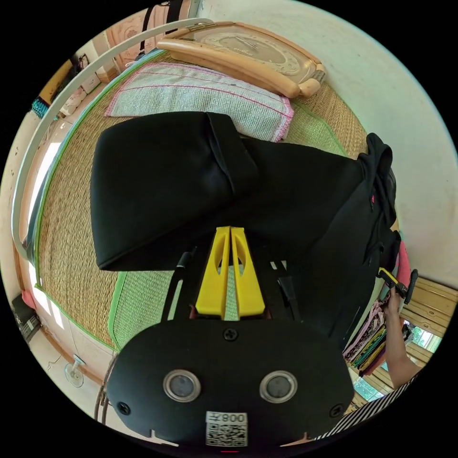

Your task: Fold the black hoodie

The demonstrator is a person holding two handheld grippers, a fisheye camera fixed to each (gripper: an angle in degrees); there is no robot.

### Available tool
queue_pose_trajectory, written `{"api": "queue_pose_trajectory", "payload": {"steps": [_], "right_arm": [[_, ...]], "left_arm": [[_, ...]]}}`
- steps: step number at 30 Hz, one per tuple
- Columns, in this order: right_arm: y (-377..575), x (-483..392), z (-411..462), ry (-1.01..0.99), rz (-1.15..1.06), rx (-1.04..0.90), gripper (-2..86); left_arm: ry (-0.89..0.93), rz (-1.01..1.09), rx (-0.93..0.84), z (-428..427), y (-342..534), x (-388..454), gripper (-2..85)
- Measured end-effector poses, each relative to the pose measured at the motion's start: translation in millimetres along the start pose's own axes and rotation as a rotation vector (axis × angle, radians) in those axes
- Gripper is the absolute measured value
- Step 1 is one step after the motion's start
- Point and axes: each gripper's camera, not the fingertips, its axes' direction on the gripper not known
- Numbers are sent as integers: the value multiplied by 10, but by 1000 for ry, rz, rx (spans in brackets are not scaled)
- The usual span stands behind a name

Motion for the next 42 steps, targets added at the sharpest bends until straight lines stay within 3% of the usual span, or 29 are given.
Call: {"api": "queue_pose_trajectory", "payload": {"steps": [8, 14, 20, 26, 32, 39, 42], "right_arm": [[88, 623, -292, -77, 207, 193, 2], [-198, 1253, 55, 59, 320, 63, 1], [101, 1148, 210, 146, 282, 28, 1], [216, 1457, 243, -5, 448, 132, 1], [102, 1345, 8, -75, 386, 281, 2], [-460, 244, 227, -471, 32, 282, 8], [-827, -215, 364, -485, -108, 236, 9]], "left_arm": [[115, 70, 118, -267, 149, 367, 0], [119, 129, 80, -180, -26, 666, 0], [2, 151, 9, 20, -237, 829, 1], [53, 97, 1, 22, -384, 920, 4], [260, 196, 69, -13, -211, 1319, 22], [545, 436, -198, 735, 216, 2521, 51], [588, 489, -283, 1063, 294, 2997, 52]]}}
